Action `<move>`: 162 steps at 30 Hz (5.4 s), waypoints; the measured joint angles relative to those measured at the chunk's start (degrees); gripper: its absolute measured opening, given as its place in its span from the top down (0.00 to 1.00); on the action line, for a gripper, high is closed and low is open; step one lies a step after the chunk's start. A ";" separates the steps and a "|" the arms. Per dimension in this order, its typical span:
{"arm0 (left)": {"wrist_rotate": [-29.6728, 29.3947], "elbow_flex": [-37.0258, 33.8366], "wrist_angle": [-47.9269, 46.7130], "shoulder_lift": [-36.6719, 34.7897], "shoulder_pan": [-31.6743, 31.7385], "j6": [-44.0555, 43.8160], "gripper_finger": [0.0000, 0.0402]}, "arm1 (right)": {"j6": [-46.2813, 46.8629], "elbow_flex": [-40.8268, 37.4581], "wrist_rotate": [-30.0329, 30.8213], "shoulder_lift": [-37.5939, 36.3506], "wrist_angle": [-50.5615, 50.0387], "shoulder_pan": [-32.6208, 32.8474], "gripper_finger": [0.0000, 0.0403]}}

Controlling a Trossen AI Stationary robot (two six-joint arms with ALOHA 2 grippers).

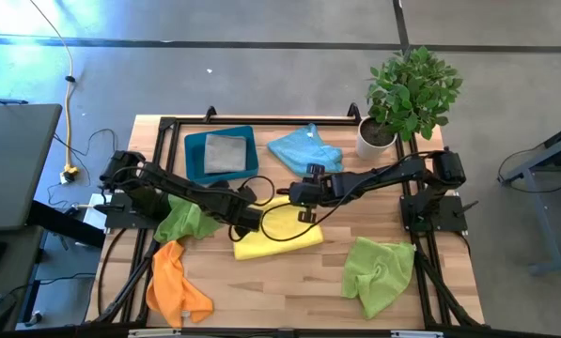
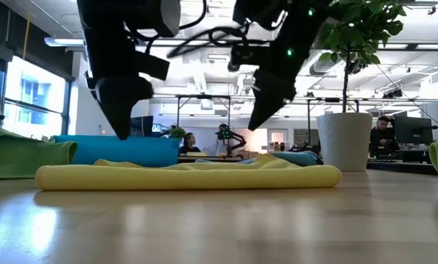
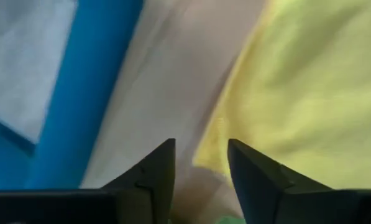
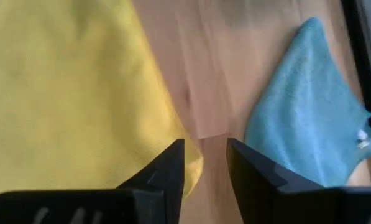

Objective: Fold microfiber towels
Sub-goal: Fold the yellow microfiber cloth

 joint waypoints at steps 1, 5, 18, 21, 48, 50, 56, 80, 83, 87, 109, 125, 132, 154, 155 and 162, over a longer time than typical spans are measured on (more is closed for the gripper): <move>-0.06 0.00 -0.99 0.00 0.24 -0.22 0.64 | 1.41 0.59 -1.18 -0.01 -0.82 0.22 0.72; 4.19 0.00 -1.40 -0.11 0.49 3.80 0.62 | 9.06 0.00 -8.82 -0.01 2.84 1.49 0.72; 16.97 0.00 16.87 -0.22 -4.11 35.18 0.65 | 34.96 -1.61 -5.55 0.25 5.96 12.57 0.72; 16.99 0.00 19.09 -0.22 -3.41 36.23 0.65 | 41.06 -1.60 -2.93 0.82 6.03 14.92 0.72; 27.43 0.15 25.63 9.29 -3.52 30.12 0.65 | 47.28 -1.33 1.61 13.21 8.37 18.88 0.72; 28.05 0.12 27.11 9.36 -4.47 27.30 0.65 | 45.19 -1.28 1.93 13.39 8.10 18.51 0.72; 31.67 -0.07 34.42 9.64 -7.66 22.58 0.65 | 37.46 -1.48 8.16 13.44 6.02 17.16 0.72; 27.29 0.00 20.71 3.50 -8.28 36.82 0.65 | 37.77 -1.61 8.04 10.16 24.88 21.39 0.72; 27.03 0.00 21.54 3.50 -8.67 36.82 0.65 | 38.63 -1.61 6.30 11.67 27.33 21.39 0.72; 26.82 0.02 21.58 3.98 -8.59 36.18 0.65 | 38.76 -1.61 3.26 13.73 28.97 21.37 0.72; 31.83 0.04 36.19 8.68 -11.22 22.80 0.65 | 28.70 -1.39 -1.42 15.75 22.37 21.25 0.72; 31.59 0.04 35.59 3.88 -13.23 22.43 0.65 | 29.01 -1.70 -3.02 6.35 13.53 22.67 0.72; 29.27 0.07 33.24 3.52 -18.83 34.61 0.65 | 27.66 -1.66 0.99 7.11 18.50 27.32 0.72; 22.98 0.10 31.43 6.65 -17.97 37.35 0.65 | 32.15 -1.61 -6.31 12.71 26.57 29.63 0.71; 23.86 -0.02 30.60 7.15 -17.71 37.89 0.65 | 32.15 -1.61 -7.53 12.71 26.54 29.63 0.71; 24.01 0.09 29.33 9.50 -17.07 40.22 0.65 | 30.81 -1.59 -7.01 13.68 24.00 30.09 0.71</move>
